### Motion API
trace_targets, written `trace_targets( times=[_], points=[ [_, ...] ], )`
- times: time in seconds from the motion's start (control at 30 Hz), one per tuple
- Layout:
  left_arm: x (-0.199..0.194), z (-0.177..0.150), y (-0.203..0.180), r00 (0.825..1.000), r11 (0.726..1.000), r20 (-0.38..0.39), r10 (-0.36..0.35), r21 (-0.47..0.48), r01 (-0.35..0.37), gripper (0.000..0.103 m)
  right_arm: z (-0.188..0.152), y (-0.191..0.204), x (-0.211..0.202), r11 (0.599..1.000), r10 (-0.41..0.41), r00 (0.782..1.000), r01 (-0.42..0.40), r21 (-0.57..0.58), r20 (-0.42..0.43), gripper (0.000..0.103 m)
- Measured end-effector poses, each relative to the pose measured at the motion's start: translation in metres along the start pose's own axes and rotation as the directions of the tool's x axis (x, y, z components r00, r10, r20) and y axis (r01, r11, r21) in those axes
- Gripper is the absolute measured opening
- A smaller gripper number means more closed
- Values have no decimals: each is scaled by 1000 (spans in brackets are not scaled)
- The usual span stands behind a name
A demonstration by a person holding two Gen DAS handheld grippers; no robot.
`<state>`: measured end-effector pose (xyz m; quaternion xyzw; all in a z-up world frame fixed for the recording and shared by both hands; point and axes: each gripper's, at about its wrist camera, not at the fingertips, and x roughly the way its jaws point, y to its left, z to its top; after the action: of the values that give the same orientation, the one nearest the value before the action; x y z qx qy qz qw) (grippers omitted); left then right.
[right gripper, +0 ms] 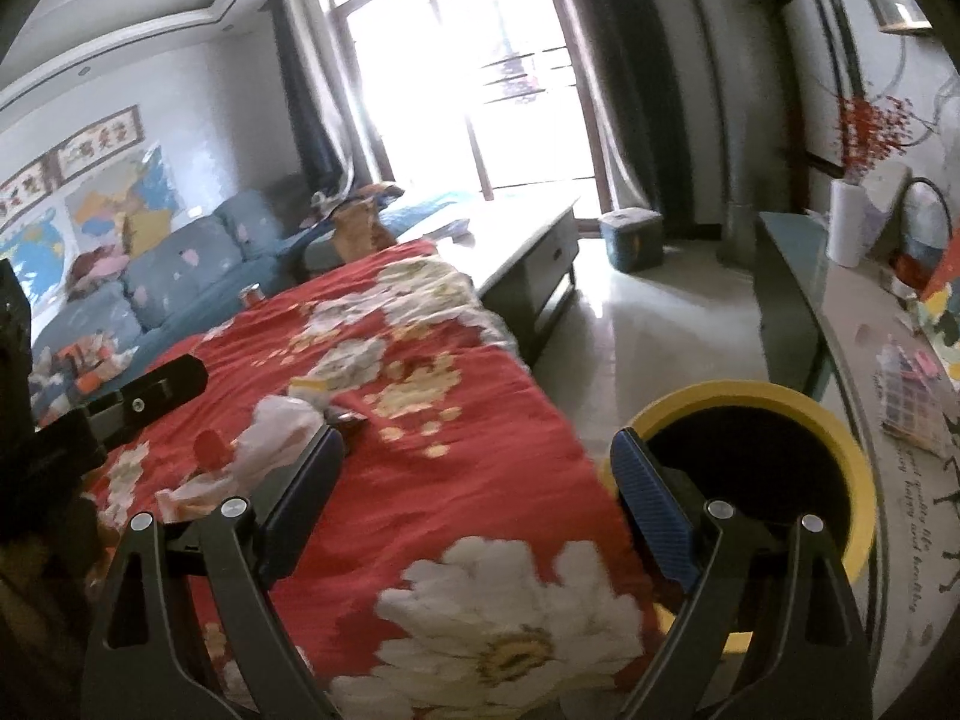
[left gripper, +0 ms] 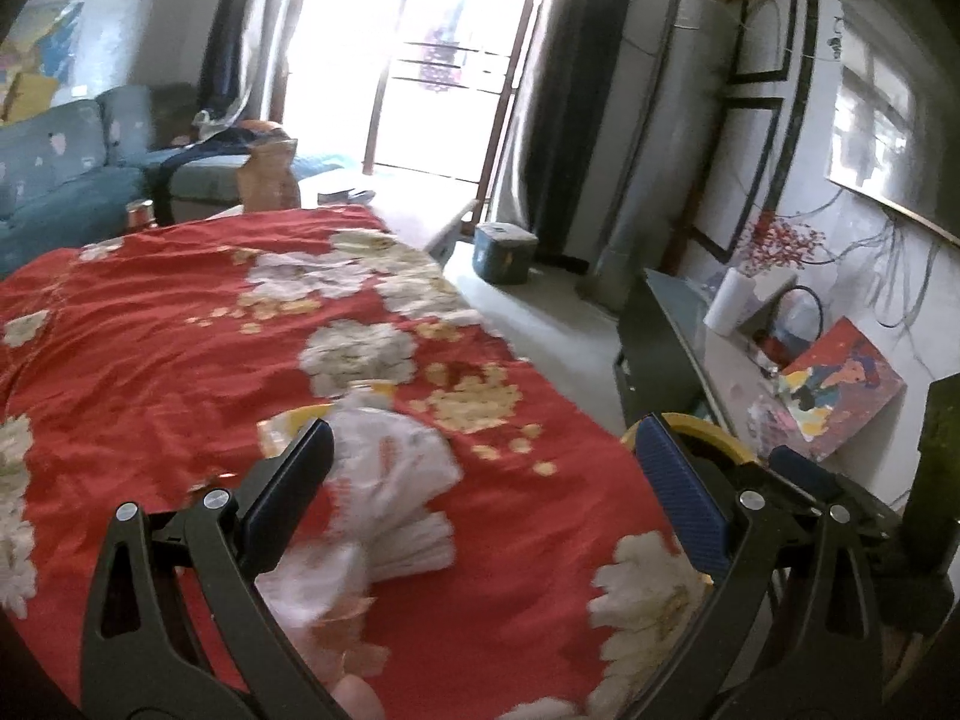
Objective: Collect trash
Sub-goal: 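Move both open tools back over the remaining trash on the bedspread, then grasp the white-and-red wrapper strip with the left tool while the right tool grasps the white plastic bag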
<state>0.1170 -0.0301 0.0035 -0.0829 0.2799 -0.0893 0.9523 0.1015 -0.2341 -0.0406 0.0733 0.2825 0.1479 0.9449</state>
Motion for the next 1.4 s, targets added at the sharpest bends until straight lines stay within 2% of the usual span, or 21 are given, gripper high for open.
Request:
trace_targets(
  times=[0.5,0.8,1.03,1.23,1.4],
  points=[
    [-19,-8,81,992,990,-28,120,-66,-121,93,-4,69,31,986,118,989,-128,-108,-93,88],
    [-25,-16,129,982,974,-66,176,-135,-184,93,-15,114,44,956,215,961,-243,-162,-175,88],
    [-20,-30,159,978,963,-123,169,-189,-191,91,-33,145,59,935,235,943,-285,-209,-235,88],
    [-8,-39,177,976,963,-193,101,-228,-144,72,-47,163,80,926,254,920,-321,-199,-300,88],
    [4,-48,180,970,965,-240,27,-247,-88,62,-56,167,99,929,267,900,-335,-155,-346,88]
  ],
)
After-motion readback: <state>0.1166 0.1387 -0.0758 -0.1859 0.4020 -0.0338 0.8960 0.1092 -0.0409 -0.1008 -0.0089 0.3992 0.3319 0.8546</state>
